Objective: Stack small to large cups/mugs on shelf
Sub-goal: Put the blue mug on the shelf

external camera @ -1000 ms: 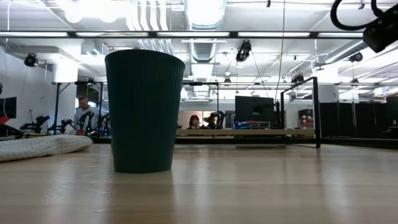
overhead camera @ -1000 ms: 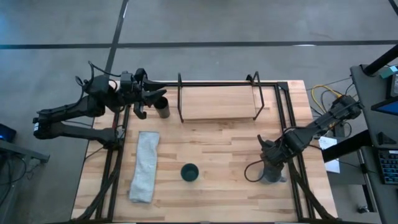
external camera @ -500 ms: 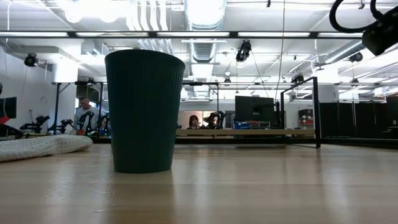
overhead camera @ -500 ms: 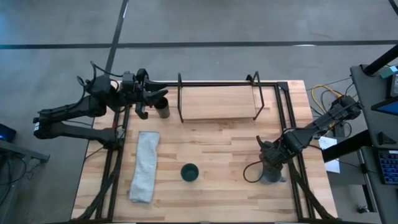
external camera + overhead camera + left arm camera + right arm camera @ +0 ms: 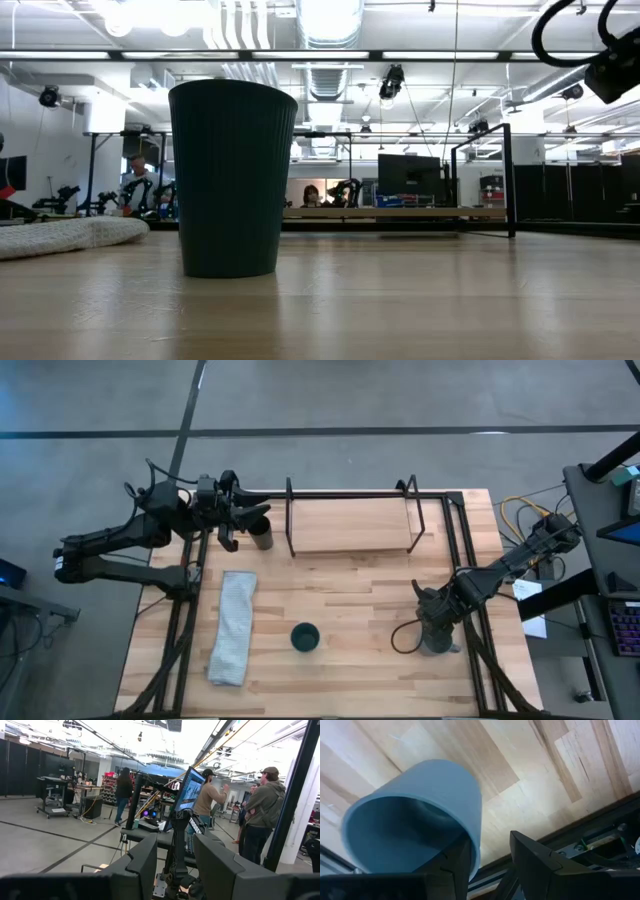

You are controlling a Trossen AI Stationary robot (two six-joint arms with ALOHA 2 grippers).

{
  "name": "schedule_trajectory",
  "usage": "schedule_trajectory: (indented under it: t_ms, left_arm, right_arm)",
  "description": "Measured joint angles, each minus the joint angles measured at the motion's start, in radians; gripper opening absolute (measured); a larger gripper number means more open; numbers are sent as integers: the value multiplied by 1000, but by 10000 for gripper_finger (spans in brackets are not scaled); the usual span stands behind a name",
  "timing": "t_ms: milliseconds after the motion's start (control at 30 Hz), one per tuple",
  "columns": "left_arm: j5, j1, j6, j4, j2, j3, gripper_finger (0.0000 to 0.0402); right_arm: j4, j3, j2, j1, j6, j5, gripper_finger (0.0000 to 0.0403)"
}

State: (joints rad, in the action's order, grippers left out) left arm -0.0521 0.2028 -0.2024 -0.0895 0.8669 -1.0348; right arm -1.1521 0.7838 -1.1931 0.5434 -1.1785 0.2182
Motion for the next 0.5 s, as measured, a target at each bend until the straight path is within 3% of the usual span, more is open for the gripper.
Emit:
schedule_trajectory:
  t_ms: [267,500]
  left_arm:
    - [0,0,0,0,0,0,116]
    - [0,0,0,0,-3,0,116]
  right_arm:
    - [16,-44,0,0,-27,-1,116]
    - [72,-78,0,0,-44,2,23]
